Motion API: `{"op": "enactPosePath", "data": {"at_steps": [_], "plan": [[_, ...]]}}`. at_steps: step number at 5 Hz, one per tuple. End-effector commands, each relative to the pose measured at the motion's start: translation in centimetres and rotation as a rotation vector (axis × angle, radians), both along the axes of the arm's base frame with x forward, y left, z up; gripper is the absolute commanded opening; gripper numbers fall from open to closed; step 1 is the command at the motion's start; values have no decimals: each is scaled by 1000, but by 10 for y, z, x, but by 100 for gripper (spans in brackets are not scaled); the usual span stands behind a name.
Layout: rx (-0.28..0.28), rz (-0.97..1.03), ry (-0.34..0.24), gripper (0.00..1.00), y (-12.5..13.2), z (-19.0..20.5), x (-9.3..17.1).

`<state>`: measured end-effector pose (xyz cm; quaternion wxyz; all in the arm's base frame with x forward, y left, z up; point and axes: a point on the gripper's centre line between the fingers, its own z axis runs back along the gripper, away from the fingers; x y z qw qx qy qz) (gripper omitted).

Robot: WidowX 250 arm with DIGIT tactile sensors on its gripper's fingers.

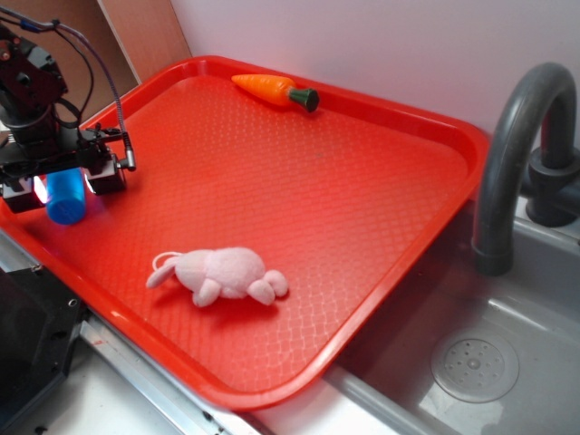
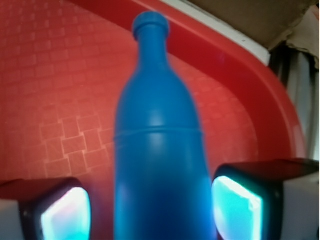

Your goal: Grab the blue bottle.

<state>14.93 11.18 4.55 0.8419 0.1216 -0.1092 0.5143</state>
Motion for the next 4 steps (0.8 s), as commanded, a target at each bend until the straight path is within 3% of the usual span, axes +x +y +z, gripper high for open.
{"op": "enactPosePath", "data": {"at_steps": [1, 3, 4], "plan": [[28, 46, -18, 0, 3, -6, -14], [50, 29, -29, 0, 0, -11, -14], [103, -113, -36, 0, 0, 14, -5]]}}
